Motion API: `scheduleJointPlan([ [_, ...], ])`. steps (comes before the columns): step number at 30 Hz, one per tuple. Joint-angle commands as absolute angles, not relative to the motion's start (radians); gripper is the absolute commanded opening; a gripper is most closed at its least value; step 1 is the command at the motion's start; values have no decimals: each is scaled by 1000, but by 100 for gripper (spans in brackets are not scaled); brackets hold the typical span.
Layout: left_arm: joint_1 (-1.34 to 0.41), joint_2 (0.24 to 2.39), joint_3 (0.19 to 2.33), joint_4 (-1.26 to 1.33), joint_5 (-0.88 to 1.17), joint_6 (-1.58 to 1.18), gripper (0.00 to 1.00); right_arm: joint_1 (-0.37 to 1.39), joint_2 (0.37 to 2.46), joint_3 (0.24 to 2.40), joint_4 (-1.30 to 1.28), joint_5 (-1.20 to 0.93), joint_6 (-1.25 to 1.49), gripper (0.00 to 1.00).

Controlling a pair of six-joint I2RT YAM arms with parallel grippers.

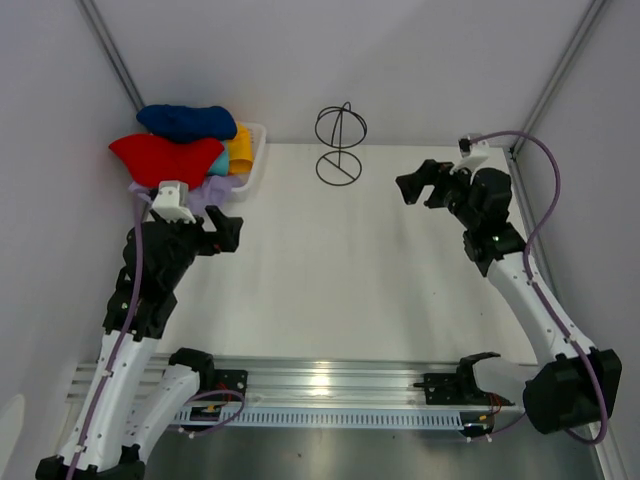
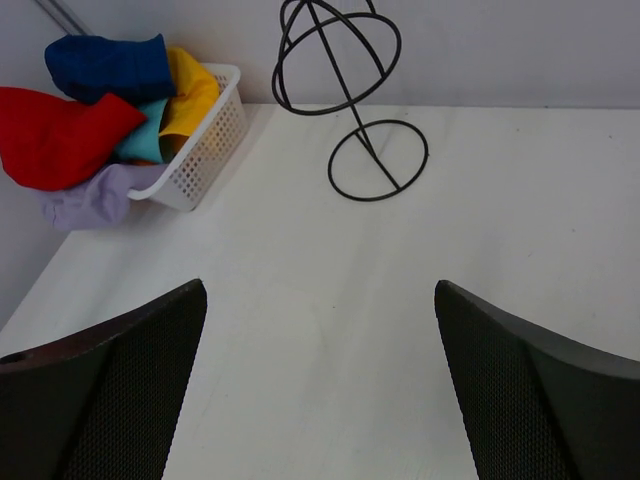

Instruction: Stack the hats

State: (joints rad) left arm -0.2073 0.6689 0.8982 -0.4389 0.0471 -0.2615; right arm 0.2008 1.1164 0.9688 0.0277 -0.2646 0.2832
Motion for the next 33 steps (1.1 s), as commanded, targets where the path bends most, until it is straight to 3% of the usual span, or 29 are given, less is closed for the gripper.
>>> scheduleJointPlan([
  [1, -210, 669, 873, -391, 54, -259, 99, 254, 1223, 1055, 104, -181, 246, 99],
  [13, -210, 709, 864, -387, 143, -235, 99, 291, 1918, 1685, 5, -189, 78, 99],
  [25, -210, 778, 877, -370, 158, -235, 100, 316, 2166, 1971, -34, -172, -58, 99],
  [31, -210, 818, 888, -362, 164, -242, 100, 330, 2243, 2065, -55, -155, -126, 88],
  [33, -212, 833, 894, -365, 164, -241, 99, 334, 2290, 2130, -86, -149, -153, 78],
])
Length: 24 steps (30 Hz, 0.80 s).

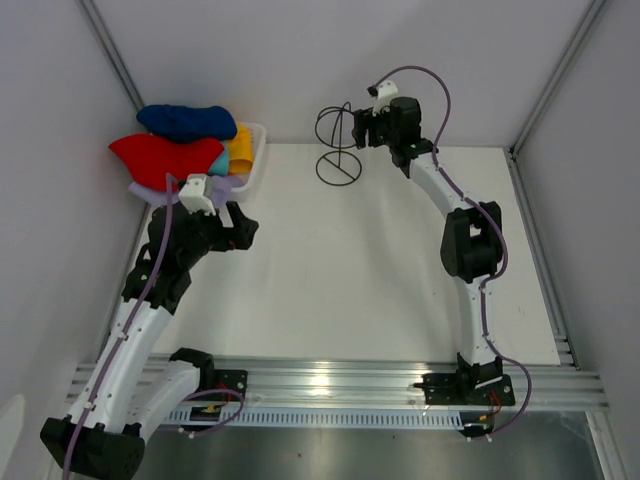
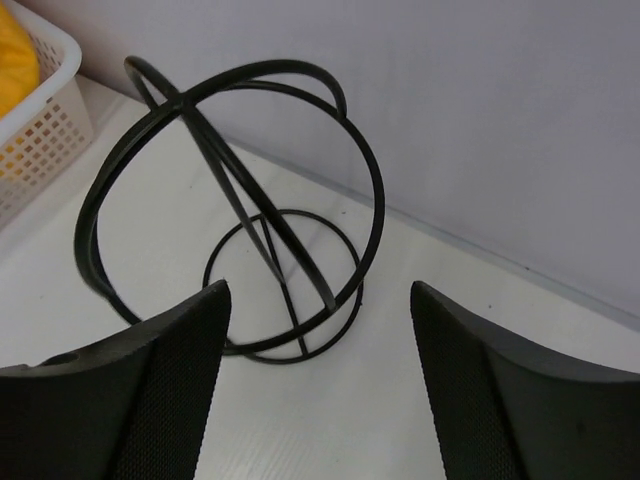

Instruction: Stack the hats

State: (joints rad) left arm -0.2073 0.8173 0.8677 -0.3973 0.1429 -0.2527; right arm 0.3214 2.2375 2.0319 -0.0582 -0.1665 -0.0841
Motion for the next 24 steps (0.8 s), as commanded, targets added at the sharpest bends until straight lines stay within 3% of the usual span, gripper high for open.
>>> scheduleJointPlan([
  [1, -210, 836, 896, -365, 163, -241, 100, 334, 2307, 2153, -97, -141, -161, 75],
  [5, -210, 850, 910, -371, 156, -238, 99, 342, 2365, 2217, -107, -138, -167, 53],
  [6, -210, 853, 913, -370, 155, -239, 100, 345, 2365, 2220, -95, -140, -166, 31],
  [8, -210, 853, 910, -367, 155, -241, 100, 350, 2361, 2212, -81, -138, -150, 8],
  [10, -210, 853, 908, -364, 155, -242, 99, 353, 2358, 2207, -71, -140, -146, 0],
  [16, -210, 848, 907, -362, 152, -242, 99, 362, 2295, 2142, -49, -167, -107, 0],
  [24, -210, 821, 900, -359, 163, -242, 99, 387, 2088, 1837, 35, -190, -75, 0],
])
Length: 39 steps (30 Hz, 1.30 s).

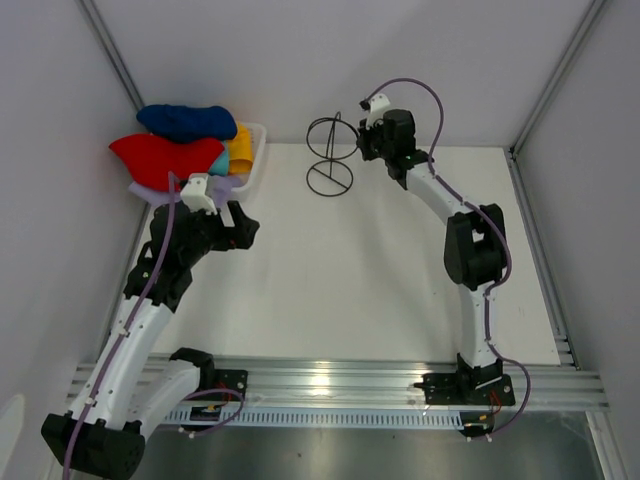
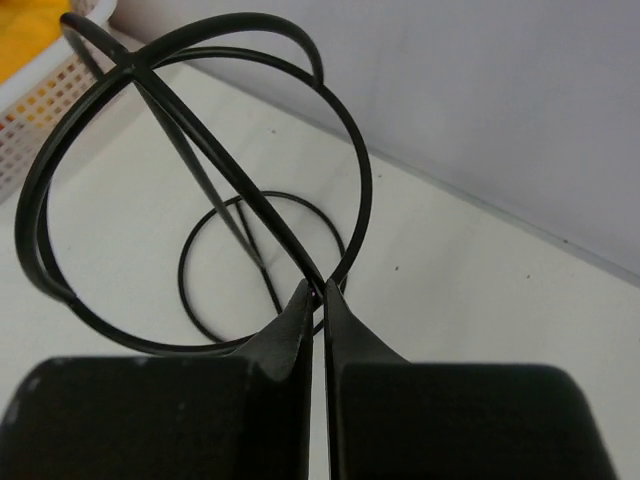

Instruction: Stack the hats

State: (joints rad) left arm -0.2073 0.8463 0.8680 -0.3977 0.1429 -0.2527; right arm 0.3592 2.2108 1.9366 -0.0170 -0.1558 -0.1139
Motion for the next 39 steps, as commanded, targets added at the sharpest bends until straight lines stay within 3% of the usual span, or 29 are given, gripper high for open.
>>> scheduleJointPlan([
  [1, -210, 818, 899, -359, 164, -242, 100, 391, 2063, 1804, 43, -190, -77, 0],
  [18, -210, 732, 861, -376, 201, -230, 100, 509, 1576, 1267, 52, -138, 18, 0],
  [32, -210, 739, 859, -382, 236, -215, 100, 551, 1468, 1137, 3, -126, 40, 1],
  [36, -210, 736, 854, -380, 232, -213, 99, 551, 1456, 1134, 3, -123, 46, 23],
  [37, -210, 738, 851, -380, 232, -213, 100, 552, 1451, 1135, 3, -123, 48, 37],
  [39, -210, 739, 851, -379, 229, -215, 100, 555, 1442, 1135, 5, -112, 48, 49],
])
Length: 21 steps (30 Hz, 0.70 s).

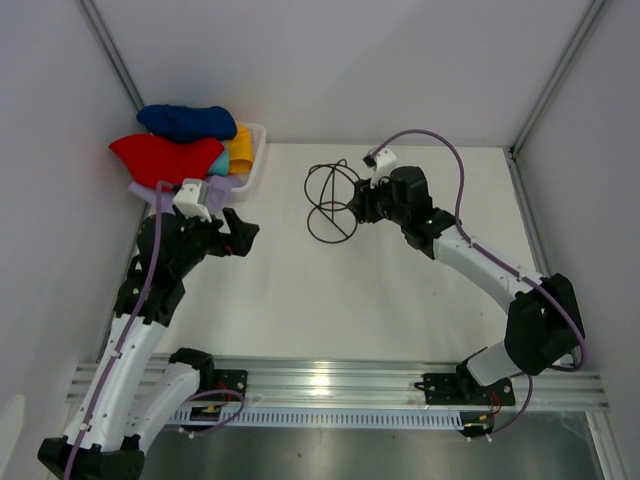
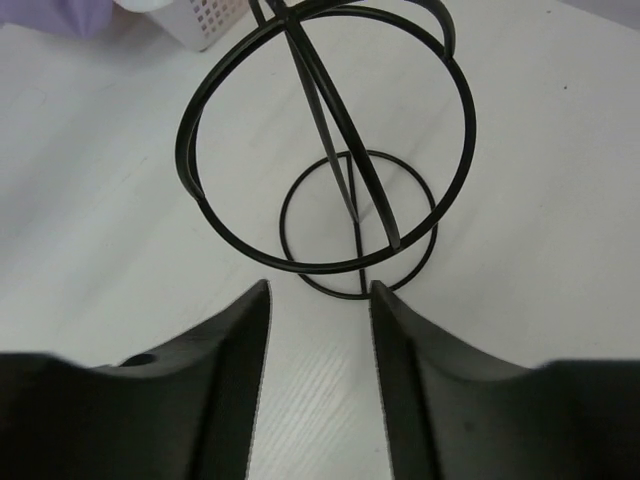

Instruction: Stack the hats

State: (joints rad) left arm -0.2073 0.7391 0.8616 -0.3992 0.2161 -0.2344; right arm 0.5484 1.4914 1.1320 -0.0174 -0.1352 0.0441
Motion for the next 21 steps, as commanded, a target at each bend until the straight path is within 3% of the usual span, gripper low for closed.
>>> scheduleJointPlan([
  [1, -210, 741, 850, -379, 227, -213, 99, 555, 1440, 1140, 8, -107, 45, 58],
  [7, -210, 745, 848, -362, 216, -213, 99, 554, 1492, 1230, -32, -48, -38, 75],
  [15, -210, 765, 853, -362, 193, -207, 99, 554, 1669, 1357, -45, -25, -141, 80],
  [18, -210, 768, 853, -359, 186, -207, 100, 554, 1730, 1393, -28, -25, -166, 63],
  [19, -210, 769, 856, -359, 183, -207, 100, 554, 1744, 1407, -38, -22, -170, 43],
  [21, -210, 772, 859, -359, 175, -207, 99, 554, 1775, 1456, -67, -20, -173, 18],
])
